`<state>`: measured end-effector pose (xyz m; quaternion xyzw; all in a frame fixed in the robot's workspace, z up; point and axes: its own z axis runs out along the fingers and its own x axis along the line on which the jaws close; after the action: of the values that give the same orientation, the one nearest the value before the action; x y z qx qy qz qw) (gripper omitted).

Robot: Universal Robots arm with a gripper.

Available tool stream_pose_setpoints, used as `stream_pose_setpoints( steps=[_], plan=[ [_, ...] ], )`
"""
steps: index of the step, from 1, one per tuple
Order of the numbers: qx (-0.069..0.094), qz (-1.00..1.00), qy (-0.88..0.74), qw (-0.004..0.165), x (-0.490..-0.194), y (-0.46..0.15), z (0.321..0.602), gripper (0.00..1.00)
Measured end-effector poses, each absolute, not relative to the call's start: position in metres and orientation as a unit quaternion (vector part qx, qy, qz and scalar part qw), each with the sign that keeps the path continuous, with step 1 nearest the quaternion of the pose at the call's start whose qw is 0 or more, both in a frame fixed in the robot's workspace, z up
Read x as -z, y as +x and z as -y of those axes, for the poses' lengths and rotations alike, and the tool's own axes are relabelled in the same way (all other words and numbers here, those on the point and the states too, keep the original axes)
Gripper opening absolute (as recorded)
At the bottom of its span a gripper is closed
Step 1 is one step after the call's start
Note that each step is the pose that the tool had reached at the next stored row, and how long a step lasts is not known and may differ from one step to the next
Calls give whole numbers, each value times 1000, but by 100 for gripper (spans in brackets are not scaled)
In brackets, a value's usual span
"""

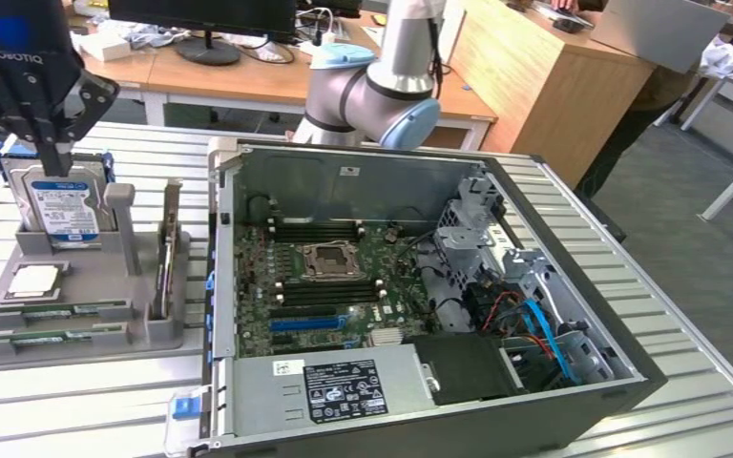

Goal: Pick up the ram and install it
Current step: 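Reach for the ram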

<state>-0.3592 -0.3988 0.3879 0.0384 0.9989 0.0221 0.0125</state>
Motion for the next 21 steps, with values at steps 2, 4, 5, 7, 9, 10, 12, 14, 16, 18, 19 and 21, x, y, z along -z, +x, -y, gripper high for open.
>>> stream_pose_setpoints(
  steps=[2, 4, 5, 7, 9, 10, 12, 14, 16, 18, 19, 21],
  plan=[
    [-22, -999, 38, 12, -388, -362, 399, 10],
    [-22, -999, 38, 13, -388, -365, 399, 10],
    [-22, -999, 38, 12, -388, -367, 399, 10],
    [-22, -999, 38, 13, -387, -370, 399, 10],
    [-22, -999, 38, 12, -387, -374, 399, 10],
    [-22, -999, 38, 13, -387, -375, 399, 10],
    [-22, -999, 38, 13, -387, -379, 399, 10],
    [-22, -999, 38, 13, -387, -380, 399, 10],
    [-22, -999, 38, 13, -387, -380, 399, 10],
    [-22, -999, 38, 12, -387, -380, 399, 10],
    [-22, -999, 38, 13, -387, -380, 399, 10],
    [-22, -999, 38, 12, -387, -380, 399, 10]
  ],
)
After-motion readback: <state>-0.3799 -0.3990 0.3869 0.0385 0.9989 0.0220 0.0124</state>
